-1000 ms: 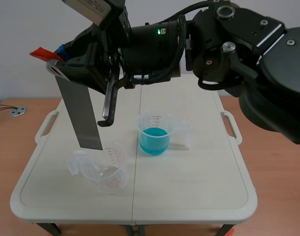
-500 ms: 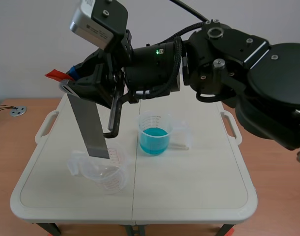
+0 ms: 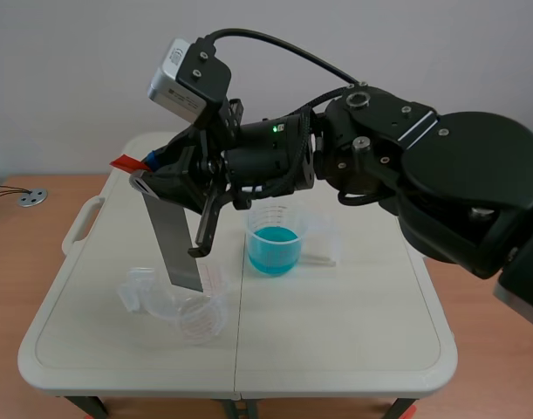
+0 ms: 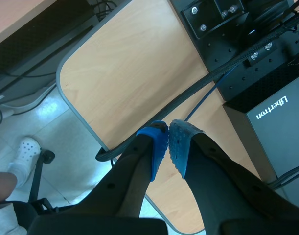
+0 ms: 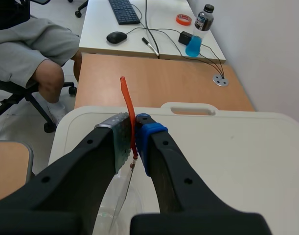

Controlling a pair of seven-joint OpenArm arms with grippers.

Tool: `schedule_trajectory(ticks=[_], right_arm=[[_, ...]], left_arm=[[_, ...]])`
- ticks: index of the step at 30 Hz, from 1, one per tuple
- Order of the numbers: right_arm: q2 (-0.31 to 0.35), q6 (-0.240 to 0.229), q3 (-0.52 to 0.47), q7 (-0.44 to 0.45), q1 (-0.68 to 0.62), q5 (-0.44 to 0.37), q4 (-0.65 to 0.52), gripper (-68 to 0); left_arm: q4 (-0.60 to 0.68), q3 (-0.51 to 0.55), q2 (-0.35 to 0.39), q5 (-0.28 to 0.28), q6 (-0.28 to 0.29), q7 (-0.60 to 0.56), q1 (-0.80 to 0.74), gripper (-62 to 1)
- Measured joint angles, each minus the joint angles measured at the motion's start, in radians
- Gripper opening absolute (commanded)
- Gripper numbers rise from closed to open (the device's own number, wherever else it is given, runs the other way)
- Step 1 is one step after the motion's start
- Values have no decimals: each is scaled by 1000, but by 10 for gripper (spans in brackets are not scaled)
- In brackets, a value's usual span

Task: Hold the metal plate by the orange handle, dip it into the blue solution, take it out and point at it, then put the plate back in the beaker on the left.
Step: 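Put the plate into the left beaker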

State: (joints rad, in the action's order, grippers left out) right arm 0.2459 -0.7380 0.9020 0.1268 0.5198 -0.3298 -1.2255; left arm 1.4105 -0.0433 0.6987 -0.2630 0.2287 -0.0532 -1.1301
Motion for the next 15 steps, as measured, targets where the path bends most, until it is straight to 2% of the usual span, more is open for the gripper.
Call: schedule_trajectory(ticks=[7, 15], right_arm=[[-21, 0, 0, 30, 0, 0, 72, -662], [-25, 0, 0, 33, -35, -2, 93, -662]], left_arm=[[0, 0, 0, 0, 0, 3, 0, -547], [0, 0, 0, 0, 0, 4, 0, -547]])
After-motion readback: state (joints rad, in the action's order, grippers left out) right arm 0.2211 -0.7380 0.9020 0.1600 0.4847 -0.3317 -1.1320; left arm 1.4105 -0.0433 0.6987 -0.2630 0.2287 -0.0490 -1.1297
